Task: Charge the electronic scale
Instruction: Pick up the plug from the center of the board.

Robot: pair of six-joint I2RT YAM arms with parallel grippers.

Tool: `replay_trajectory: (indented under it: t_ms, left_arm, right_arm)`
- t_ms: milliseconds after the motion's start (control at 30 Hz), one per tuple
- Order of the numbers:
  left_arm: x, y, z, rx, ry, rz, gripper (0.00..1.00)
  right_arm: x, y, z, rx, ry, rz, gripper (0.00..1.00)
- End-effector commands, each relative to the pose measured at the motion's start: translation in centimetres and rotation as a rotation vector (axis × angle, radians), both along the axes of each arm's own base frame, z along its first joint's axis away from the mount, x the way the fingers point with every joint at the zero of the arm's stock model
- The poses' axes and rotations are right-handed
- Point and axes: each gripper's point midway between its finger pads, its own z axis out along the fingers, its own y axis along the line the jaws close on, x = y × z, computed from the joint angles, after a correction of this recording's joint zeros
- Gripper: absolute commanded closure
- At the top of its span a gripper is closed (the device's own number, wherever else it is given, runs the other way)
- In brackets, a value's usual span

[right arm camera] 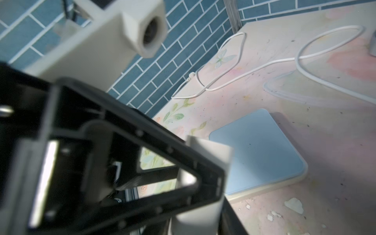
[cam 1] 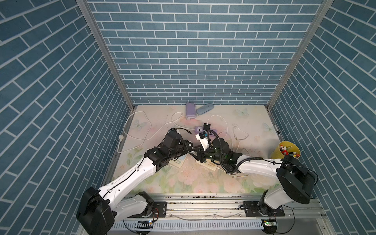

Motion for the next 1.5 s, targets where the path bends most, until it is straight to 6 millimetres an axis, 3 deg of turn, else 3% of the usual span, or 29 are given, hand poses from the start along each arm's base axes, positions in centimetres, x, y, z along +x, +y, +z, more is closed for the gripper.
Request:
replay_trajectory:
  t_ms: [0, 67, 133, 233, 333, 567, 1233, 1367, 1467]
  left_arm:
    - [-0.8, -0.9, 0.9, -0.040, -0.008, -0.052, 0.71]
    - [-1.1, -0.9, 0.9, -0.025, -0.011, -0.085, 0.64]
    - [-1.7, -0.7, 1.1, 0.010, -0.021, -0.135, 0.48]
    - [-2.4, 0.2, 1.2, 0.058, 0.004, -0.188, 0.30]
    - [-2.8, 0.1, 1.8, -0.008, 0.028, -0.254, 0.26]
    - [-3.5, -0.6, 2.3, -0.074, 0.069, -0.363, 0.25]
    - [-2.8, -0.6, -0.9, -0.133, 0.156, -0.372, 0.23]
    - [-2.7, -1.1, -0.8, -0.174, 0.152, -0.382, 0.29]
    - [-2.6, -1.5, -0.3, -0.217, 0.139, -0.396, 0.44]
  right_arm:
    - [0.6, 0.8, 0.9, 0.028, -0.043, 0.011, 0.83]
    - [0.6, 0.6, 0.9, 0.031, -0.053, 0.025, 0.93]
    - [0.3, 0.2, 0.7, 0.017, -0.087, 0.056, 0.99]
    - [-0.4, -0.7, -0.1, -0.042, -0.171, 0.116, 1.00]
    - [-1.4, -1.5, -0.8, -0.115, -0.267, 0.194, 1.00]
    - [-2.3, -2.5, -0.6, -0.203, -0.423, 0.283, 1.00]
    - [-2.1, -2.5, 1.6, -0.158, -0.503, 0.266, 1.00]
    - [-2.1, -2.2, 2.0, -0.139, -0.505, 0.269, 1.00]
    - [-2.2, -1.9, 2.2, -0.128, -0.506, 0.279, 1.00]
